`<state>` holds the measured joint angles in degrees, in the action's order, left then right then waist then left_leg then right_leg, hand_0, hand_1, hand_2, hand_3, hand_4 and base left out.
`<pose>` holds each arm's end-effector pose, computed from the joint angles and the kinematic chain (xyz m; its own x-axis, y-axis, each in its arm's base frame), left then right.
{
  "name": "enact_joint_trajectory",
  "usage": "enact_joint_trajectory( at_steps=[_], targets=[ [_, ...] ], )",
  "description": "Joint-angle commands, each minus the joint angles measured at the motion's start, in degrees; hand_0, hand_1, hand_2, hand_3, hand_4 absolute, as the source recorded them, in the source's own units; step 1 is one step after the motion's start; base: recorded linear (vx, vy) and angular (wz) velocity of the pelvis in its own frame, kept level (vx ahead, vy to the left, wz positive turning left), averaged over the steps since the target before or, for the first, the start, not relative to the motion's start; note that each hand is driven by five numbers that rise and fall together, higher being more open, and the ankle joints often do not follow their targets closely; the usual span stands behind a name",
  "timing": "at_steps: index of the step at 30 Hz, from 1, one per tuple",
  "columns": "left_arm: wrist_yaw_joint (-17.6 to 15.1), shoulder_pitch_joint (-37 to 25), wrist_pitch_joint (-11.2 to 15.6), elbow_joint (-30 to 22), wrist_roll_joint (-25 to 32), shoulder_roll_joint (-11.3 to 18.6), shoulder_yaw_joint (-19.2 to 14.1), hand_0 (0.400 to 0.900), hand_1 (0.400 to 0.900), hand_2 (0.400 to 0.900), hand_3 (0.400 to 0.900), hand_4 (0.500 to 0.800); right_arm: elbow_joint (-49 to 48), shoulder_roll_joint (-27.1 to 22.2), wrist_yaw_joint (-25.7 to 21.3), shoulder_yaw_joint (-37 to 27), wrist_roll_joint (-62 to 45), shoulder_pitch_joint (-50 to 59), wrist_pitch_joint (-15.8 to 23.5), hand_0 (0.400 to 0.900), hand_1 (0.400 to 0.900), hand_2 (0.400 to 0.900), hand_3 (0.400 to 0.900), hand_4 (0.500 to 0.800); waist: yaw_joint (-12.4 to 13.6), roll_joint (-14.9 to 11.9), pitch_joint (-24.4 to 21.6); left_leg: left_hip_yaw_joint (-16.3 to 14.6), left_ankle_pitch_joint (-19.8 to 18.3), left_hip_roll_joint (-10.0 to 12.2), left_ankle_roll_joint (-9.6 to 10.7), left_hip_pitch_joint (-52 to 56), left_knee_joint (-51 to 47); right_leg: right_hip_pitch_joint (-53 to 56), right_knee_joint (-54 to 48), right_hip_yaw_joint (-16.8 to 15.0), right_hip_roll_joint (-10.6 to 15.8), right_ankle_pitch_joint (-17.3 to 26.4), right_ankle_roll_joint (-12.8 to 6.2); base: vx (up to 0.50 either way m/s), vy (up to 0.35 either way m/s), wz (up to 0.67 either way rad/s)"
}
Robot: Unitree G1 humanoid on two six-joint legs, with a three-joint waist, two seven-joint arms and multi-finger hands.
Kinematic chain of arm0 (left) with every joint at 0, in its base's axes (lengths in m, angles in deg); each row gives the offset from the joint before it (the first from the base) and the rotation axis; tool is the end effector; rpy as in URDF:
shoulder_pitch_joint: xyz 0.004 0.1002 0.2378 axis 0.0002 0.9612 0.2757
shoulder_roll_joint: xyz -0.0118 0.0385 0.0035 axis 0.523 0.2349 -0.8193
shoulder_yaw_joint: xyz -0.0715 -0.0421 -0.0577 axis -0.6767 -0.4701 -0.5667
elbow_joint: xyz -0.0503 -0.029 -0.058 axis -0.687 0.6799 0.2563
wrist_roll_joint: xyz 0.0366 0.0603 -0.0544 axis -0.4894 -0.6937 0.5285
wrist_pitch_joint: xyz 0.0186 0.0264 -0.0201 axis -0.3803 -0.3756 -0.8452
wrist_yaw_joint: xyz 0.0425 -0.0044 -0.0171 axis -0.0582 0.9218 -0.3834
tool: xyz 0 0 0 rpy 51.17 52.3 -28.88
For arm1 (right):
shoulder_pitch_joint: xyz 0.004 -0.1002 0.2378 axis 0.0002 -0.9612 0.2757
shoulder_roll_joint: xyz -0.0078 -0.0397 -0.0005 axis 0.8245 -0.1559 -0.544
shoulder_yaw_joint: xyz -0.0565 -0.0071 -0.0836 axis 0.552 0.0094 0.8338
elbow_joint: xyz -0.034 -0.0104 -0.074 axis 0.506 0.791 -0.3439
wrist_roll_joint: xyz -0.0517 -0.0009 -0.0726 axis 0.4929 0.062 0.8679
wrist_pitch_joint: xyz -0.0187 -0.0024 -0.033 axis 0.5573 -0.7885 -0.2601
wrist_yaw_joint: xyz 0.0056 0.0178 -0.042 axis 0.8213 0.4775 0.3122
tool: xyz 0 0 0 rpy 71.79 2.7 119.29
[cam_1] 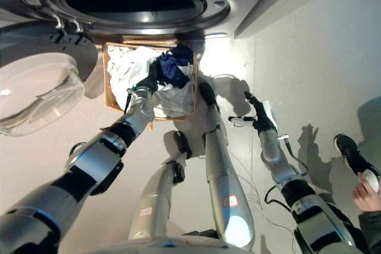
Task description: Put the clothes in the basket into the washing machine.
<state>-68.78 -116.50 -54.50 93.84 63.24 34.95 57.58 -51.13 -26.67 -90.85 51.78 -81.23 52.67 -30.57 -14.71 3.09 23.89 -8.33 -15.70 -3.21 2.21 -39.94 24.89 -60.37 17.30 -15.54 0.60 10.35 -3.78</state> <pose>0.3366 0.1408 0.0931 0.9721 0.1667 0.1652 -0.2247 0.4576 0.8603 0.2357 -0.2156 0.0277 0.9970 -0.0776 -0.0075 0.0623 0.8511 -0.5212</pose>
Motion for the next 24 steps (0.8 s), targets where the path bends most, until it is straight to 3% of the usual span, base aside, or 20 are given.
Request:
enact_joint_trajectory(
  at_steps=[1,7,13,14,15,16,17,24],
  targets=[
    [-4.96,0.57,-1.79,-0.28,-3.5,5.08,-2.49,0.9,0.9,0.9,0.9,0.8,-6.91,-2.53,-2.12,-1.72,-2.64,-5.97,4.19,0.9,0.9,0.9,0.9,0.8,-2.03,-0.13,-0.3,0.51,-4.83,0.31,-1.16,-4.47,8.95,-8.98,2.76,-1.17,-2.01,4.26,-5.56,-0.05,-0.03,-0.02],
    [-6.77,-1.4,-2.76,-0.68,-3.76,6.1,-2.53,0.9,0.9,0.9,0.9,0.8,-13.01,-3.24,-3.69,-2.67,-2.52,-5.71,5.31,0.9,0.9,0.9,0.9,0.8,-1.81,-0.46,0.9,-0.6,-7.83,1.6,-1.88,-11.43,17.71,-14.32,8.04,-0.76,-3.9,2.8,-5.37,-0.05,-0.032,-0.1],
    [-7.18,-4.64,-5.05,0.71,-6.17,9.64,-1.77,0.9,0.9,0.9,0.9,0.8,-20.36,-4.91,-3.36,-3.68,-2.68,-7.22,7.43,0.9,0.9,0.9,0.9,0.8,-1.38,-0.76,1.6,-0.84,-12.97,4.9,-2.01,-16.77,26.56,-19.08,14.92,1.21,-7.17,-1.44,-4.62,0.02,-0.016,-0.29],
    [-7.18,-5.12,-5.25,0.83,-6.19,10.21,-1.71,0.859,0.859,0.859,0.859,0.775,-20.57,-4.92,-3.32,-3.64,-2.73,-7.43,7.61,0.9,0.9,0.9,0.9,0.8,-1.47,-0.82,1.74,-0.84,-13.24,5.15,-2.06,-17.42,27.46,-19.64,15.66,1.49,-7.38,-1.63,-4.49,0.01,-0.018,-0.15],
    [-7.36,-5.48,-5.33,0.94,-6.36,10.85,-1.68,0.651,0.651,0.651,0.651,0.651,-20.7,-4.96,-3.41,-3.69,-2.71,-7.49,7.71,0.9,0.9,0.9,0.9,0.8,-1.48,-0.79,1.72,-1.0,-13.46,5.42,-2.1,-17.78,27.72,-20.25,16.13,1.85,-7.63,-1.91,-4.35,0.03,-0.003,-0.2],
    [-7.33,-5.79,-5.24,0.97,-5.76,11.33,-1.72,0.502,0.502,0.502,0.502,0.561,-20.43,-4.86,-3.44,-3.32,-2.71,-7.17,7.58,0.9,0.9,0.9,0.9,0.8,-1.45,-0.82,1.64,-1.27,-13.56,5.7,-2.14,-17.97,27.92,-20.61,16.35,2.08,-7.82,-2.01,-4.31,0.04,-0.008,-0.2],
    [-7.38,-5.99,-5.23,1.0,-5.59,11.75,-1.96,0.4,0.4,0.4,0.4,0.5,-20.49,-4.66,-3.52,-3.38,-2.78,-7.1,7.56,0.9,0.9,0.9,0.9,0.8,-1.49,-0.88,1.54,-1.46,-13.68,5.91,-2.15,-17.97,27.79,-20.85,16.24,2.17,-8.01,-2.04,-4.27,0.03,-0.008,-0.13],
    [-7.67,-7.52,-3.97,1.08,-2.16,12.49,-3.31,0.4,0.4,0.4,0.4,0.5,-20.56,-4.31,-3.57,-3.31,-1.92,-7.14,7.43,0.9,0.9,0.9,0.9,0.8,-1.59,-0.79,0.25,-1.45,-14.1,6.69,-1.9,-18.11,27.71,-21.18,15.84,3.05,-8.77,-2.38,-3.82,0.04,-0.015,-0.11]
  ],
)
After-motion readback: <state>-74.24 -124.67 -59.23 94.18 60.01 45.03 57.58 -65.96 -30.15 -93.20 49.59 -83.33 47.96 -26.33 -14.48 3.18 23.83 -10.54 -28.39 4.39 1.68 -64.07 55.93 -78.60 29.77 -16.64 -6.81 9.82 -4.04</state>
